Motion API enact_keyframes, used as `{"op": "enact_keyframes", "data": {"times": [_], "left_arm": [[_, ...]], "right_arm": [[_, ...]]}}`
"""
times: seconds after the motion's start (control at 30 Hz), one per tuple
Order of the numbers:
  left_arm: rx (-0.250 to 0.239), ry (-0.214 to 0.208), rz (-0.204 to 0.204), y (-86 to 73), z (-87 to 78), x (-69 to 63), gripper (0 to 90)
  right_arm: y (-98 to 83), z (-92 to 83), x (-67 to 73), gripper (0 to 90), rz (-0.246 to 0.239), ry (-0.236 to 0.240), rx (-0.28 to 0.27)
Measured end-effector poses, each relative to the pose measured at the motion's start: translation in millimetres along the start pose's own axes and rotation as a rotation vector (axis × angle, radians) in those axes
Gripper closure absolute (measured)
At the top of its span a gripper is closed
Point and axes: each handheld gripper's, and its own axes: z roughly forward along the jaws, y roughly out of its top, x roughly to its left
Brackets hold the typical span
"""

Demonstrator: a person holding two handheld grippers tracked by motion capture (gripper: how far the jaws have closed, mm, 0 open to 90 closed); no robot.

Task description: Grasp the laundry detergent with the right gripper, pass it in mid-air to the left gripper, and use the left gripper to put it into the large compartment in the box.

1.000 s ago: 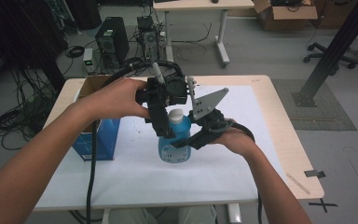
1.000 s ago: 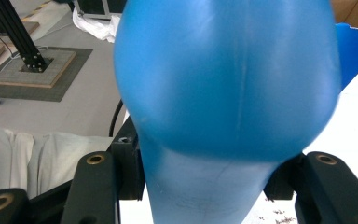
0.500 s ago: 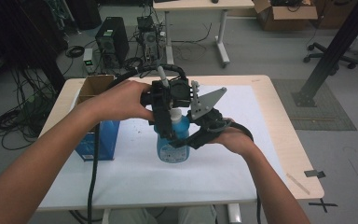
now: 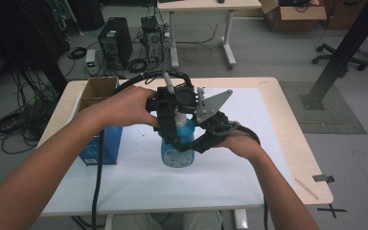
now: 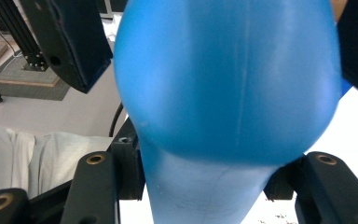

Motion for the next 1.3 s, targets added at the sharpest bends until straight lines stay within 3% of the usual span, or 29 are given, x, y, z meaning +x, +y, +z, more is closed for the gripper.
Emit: {"op": "enact_keyframes", "data": {"times": [1.3], "left_arm": [[0.004,-0.019,0.004,-0.1,0.2,-1.6,33.0]], "right_arm": [[1.2,1.0,1.6,44.1,-0.004,0.0,0.009]]}}
